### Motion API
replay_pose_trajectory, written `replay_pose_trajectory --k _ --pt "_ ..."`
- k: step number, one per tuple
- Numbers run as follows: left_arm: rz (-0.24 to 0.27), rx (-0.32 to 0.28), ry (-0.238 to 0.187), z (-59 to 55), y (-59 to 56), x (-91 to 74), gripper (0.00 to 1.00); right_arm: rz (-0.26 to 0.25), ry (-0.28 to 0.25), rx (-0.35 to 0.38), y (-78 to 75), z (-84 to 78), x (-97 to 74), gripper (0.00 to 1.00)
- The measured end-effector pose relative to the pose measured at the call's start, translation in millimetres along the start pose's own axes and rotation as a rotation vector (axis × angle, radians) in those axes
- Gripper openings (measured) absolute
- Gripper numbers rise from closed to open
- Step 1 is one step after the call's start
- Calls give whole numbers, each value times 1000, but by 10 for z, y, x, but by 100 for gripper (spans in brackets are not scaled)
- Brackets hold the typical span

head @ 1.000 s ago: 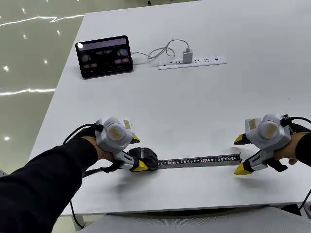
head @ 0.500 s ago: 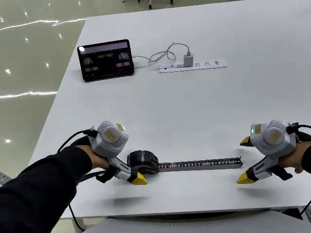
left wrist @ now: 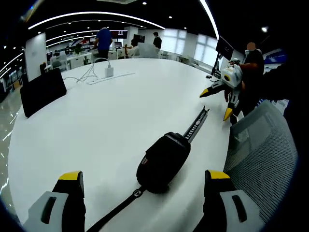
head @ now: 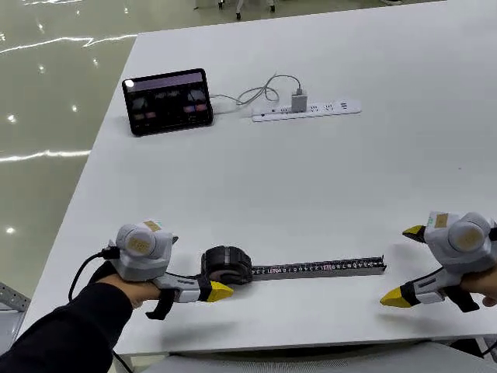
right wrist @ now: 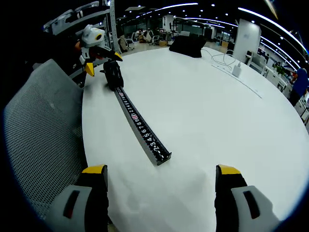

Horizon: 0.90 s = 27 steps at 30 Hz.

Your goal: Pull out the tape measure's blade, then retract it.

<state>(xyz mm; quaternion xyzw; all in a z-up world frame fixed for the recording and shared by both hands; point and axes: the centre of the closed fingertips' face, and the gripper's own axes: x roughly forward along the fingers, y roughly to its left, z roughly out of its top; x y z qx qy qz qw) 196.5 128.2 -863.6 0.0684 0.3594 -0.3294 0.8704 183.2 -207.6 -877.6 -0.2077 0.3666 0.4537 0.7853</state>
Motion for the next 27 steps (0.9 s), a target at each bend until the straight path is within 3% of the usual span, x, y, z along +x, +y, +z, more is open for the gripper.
replay_pose_trajectory --k 3,8,14,18,22,24,27 --pt "13 -28 -11 -35 -8 -45 100 -20 -25 32 4 -43 -64 88" --pt "65 -80 -80 -8 33 -167 100 -87 -100 115 21 -40 -184 89" --pt "84 -86 -78 -109 28 -299 100 -128 -144 170 108 -139 -356 90" --pt "102 -98 -100 -111 -3 -380 100 -155 -167 185 132 -189 -477 92" --pt "129 -86 -94 -153 -7 -451 100 -174 -175 184 141 -254 -558 94" --pt "117 -104 -109 -149 -28 -482 100 -173 -178 191 154 -285 -591 94" --pt "107 -89 -73 -224 -67 -492 100 -169 -151 204 168 -356 -619 99"
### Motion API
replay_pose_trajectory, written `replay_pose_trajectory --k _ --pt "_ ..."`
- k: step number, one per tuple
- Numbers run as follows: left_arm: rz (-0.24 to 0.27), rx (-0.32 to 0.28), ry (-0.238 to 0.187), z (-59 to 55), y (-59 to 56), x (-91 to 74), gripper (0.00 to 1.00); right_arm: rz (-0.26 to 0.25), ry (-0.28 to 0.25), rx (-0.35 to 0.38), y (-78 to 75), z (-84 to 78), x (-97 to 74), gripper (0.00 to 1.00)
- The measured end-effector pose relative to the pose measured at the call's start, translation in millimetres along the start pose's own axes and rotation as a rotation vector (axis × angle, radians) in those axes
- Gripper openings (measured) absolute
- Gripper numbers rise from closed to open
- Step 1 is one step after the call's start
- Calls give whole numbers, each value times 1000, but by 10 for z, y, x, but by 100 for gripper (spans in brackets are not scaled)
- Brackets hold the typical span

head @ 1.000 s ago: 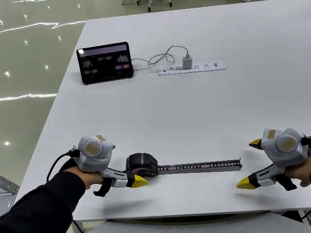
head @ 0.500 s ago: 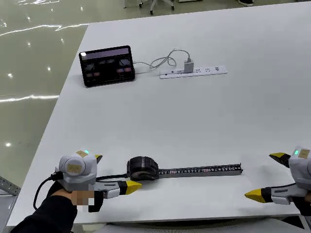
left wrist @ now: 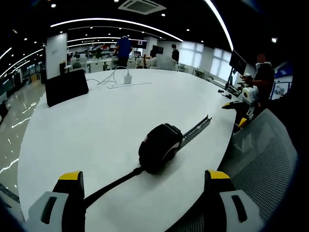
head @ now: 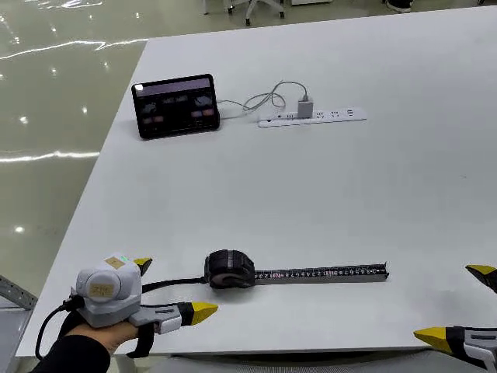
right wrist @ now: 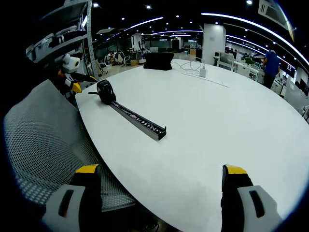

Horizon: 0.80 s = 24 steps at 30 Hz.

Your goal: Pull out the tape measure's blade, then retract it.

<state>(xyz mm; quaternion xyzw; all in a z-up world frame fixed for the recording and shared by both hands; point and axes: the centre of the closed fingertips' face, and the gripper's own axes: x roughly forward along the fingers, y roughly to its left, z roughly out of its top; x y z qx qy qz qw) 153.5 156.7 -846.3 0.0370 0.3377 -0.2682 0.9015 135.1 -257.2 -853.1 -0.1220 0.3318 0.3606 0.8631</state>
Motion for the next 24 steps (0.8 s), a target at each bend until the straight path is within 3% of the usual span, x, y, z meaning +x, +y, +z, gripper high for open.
replay_pose_trajectory --k 7,18,24 --pt "0 -12 -5 -30 -12 -12 100 -19 -11 10 -62 0 -78 100" --pt "19 -13 -12 22 42 -24 100 -15 -18 3 -57 31 -113 100" --pt "22 -12 -8 85 13 8 100 -7 -20 6 -61 62 -109 100"
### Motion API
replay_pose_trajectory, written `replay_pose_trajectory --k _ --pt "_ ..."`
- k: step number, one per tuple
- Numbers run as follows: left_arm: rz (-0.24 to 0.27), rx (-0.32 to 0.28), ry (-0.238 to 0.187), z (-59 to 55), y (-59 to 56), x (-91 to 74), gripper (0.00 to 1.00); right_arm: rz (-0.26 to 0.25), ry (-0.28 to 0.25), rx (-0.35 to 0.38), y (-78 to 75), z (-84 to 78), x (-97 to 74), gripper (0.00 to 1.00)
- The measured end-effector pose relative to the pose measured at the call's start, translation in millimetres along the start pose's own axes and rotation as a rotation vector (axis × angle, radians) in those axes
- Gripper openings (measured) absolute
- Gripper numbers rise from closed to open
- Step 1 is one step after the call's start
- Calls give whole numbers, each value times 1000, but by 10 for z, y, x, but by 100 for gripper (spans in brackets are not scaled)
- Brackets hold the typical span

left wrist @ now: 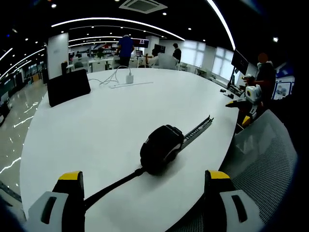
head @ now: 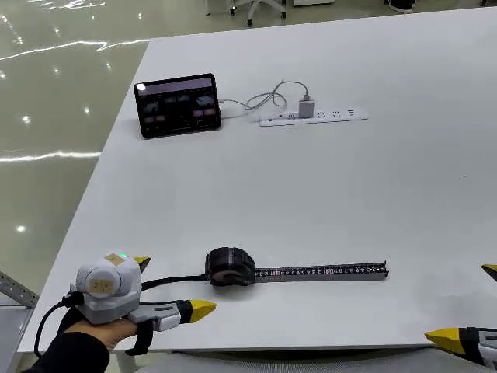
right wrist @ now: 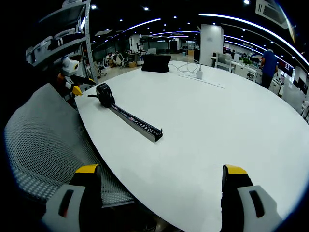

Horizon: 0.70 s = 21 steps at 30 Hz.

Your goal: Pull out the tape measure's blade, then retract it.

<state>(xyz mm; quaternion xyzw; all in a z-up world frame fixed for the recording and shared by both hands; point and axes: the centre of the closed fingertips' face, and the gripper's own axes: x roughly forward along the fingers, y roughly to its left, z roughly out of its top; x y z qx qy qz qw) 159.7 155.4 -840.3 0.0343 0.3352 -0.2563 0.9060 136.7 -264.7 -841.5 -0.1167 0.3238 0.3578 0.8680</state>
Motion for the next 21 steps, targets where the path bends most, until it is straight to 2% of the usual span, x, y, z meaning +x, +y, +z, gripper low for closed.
replay_pose_trajectory --k 3,6,7,9,10,15,17,18,19,21 --pt "19 24 39 54 -42 40 100 6 6 -21 -3 44 15 100" --pt "26 -8 57 120 -58 82 100 7 3 -24 -18 73 29 100" --pt "22 -16 49 153 -75 88 100 8 4 -22 -19 77 37 100" --pt "-13 -58 48 199 -180 126 100 14 -1 -25 -3 105 48 100" --pt "-25 -57 51 215 -225 143 100 18 -1 -24 -1 108 56 100" --pt "11 -30 86 275 -323 221 100 25 5 -43 2 136 79 100" --pt "52 -49 118 277 -308 236 100 30 5 -49 8 161 86 100" --pt "61 -57 112 303 -308 244 100 32 5 -53 9 170 89 100" --pt "84 -93 112 315 -296 261 100 33 6 -60 8 185 96 99" --pt "116 -112 106 341 -277 296 100 36 5 -67 4 213 106 99"
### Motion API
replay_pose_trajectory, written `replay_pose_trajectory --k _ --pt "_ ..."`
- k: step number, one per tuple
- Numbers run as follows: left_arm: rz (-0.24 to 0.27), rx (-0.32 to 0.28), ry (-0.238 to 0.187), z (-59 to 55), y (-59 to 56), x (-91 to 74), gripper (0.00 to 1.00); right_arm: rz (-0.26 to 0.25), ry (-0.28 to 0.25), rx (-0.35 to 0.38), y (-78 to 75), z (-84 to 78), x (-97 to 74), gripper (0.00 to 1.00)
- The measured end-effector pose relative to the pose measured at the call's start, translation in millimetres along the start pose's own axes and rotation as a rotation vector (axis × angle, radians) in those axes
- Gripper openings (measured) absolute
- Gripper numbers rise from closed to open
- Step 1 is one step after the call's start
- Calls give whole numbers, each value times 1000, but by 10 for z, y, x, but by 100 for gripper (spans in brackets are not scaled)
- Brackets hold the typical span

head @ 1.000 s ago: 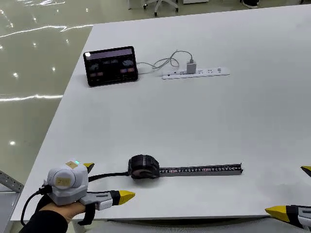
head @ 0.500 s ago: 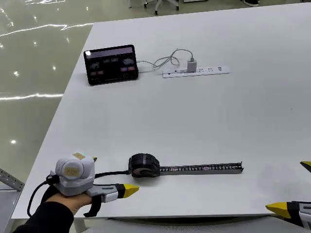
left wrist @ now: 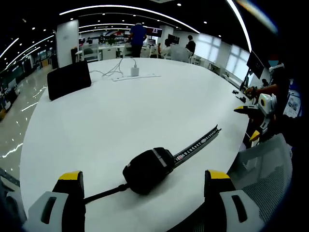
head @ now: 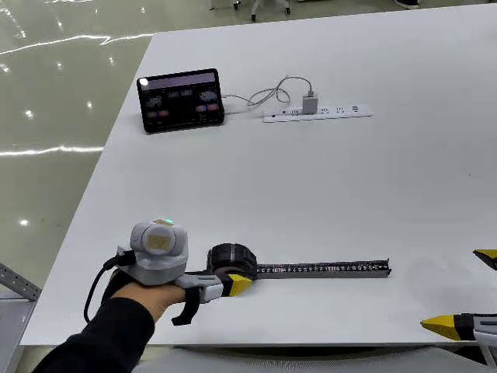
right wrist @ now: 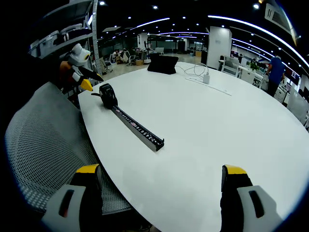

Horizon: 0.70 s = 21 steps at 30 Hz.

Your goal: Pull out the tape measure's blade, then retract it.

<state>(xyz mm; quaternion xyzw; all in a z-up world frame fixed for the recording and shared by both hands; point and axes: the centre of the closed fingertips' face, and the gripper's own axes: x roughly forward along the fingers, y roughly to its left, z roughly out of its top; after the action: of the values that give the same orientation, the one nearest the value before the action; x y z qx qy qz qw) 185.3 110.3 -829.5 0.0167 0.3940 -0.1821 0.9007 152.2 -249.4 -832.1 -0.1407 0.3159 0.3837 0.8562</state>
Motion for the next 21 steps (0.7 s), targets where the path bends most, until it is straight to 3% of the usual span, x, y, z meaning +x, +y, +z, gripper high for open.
replay_pose_trajectory --k 2,4,6,11,13,15,17,18,19,21 --pt "44 -18 -8 14 44 51 100 6 -3 -5 -4 29 16 99" --pt "52 -40 -6 13 23 91 100 8 -2 -16 -4 44 35 99" --pt "82 -106 -13 6 19 135 100 17 -4 -20 14 78 54 99" --pt "116 -103 -11 -44 -84 221 100 31 2 -16 15 116 107 95" --pt "128 -112 -22 -46 -121 257 100 42 14 -25 36 118 131 90" --pt "142 -110 -34 -36 -134 277 100 51 16 -32 54 126 160 91" --pt "142 -159 -65 -10 -183 304 99 67 26 -43 82 132 196 92" --pt "151 -213 -91 -22 -196 330 99 75 30 -49 98 142 218 93" --pt "157 -225 -83 -65 -206 347 99 84 33 -52 107 142 237 95" --pt "169 -173 -71 -103 -208 386 99 108 47 -59 134 134 286 99"
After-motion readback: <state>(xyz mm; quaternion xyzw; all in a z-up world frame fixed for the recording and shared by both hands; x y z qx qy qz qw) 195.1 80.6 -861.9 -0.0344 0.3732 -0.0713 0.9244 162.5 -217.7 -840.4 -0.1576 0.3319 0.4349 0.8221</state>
